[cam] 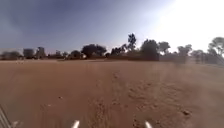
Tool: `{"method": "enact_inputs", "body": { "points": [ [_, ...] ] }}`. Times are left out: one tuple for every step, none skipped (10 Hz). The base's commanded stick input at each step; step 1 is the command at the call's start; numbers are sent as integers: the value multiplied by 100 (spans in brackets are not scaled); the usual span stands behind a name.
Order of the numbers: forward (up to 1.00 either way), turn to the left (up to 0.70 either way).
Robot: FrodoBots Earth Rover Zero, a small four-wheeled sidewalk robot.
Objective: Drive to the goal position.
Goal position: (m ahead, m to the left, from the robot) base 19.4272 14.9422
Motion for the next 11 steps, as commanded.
{"method": "enact_inputs", "body": {
  "points": [
    [100,0],
    [100,0],
    [100,0],
    [100,0],
    [100,0],
    [100,0],
    [100,0],
    [100,0],
    [100,0],
    [100,0],
    [100,0]
  ]
}}
